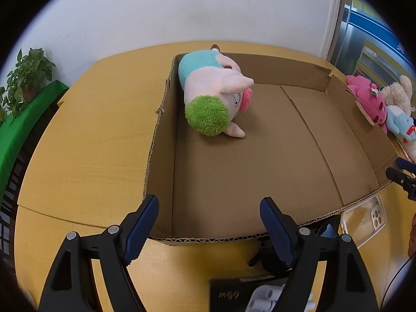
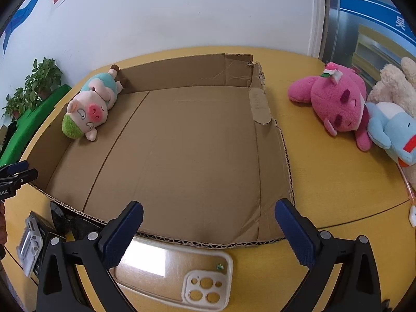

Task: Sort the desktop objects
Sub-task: 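Move the right gripper to the white phone case on the table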

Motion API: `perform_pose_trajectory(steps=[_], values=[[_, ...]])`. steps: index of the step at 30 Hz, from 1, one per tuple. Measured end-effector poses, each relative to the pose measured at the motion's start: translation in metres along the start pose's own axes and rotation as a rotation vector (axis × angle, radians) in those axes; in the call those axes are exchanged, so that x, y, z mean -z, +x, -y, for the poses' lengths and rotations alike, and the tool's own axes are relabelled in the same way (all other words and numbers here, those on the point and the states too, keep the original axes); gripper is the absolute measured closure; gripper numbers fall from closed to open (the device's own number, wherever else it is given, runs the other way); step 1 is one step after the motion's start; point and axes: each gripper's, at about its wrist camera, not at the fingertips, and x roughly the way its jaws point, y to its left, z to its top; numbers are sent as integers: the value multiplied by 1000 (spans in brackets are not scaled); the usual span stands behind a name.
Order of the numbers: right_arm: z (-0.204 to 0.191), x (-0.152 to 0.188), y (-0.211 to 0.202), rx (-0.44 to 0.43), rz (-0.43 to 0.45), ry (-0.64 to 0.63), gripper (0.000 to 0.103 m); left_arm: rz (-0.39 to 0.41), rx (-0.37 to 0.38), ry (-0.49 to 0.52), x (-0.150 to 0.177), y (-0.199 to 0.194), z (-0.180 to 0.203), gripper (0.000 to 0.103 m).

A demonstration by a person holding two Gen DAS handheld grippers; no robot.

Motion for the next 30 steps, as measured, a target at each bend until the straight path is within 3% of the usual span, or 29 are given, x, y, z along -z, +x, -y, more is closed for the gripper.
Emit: perform_pose_trajectory(steps=[8, 15, 19, 22, 24, 27, 30], values=[[0, 5, -14, -32, 16, 17, 0, 19, 2, -21, 4, -19, -7, 23], [-13, 15, -108, -140, 293, -58, 0, 212, 65, -19, 26, -99, -2, 23], [-5, 27, -120, -282, 313, -30, 0, 230, 122, -40, 45, -116, 10, 23], [13, 40, -105, -301, 246, 32, 0, 202, 177, -25, 57, -115, 34, 23], [24, 50, -83, -188, 159, 64, 1, 178, 204, -11, 63, -109, 50, 23], [26, 63, -54, -64, 54, 27, 20, 120, 251, 25, 70, -92, 79, 23], [24, 74, -26, -37, -59, 20, 35, 86, 287, 50, 77, -75, 105, 23]])
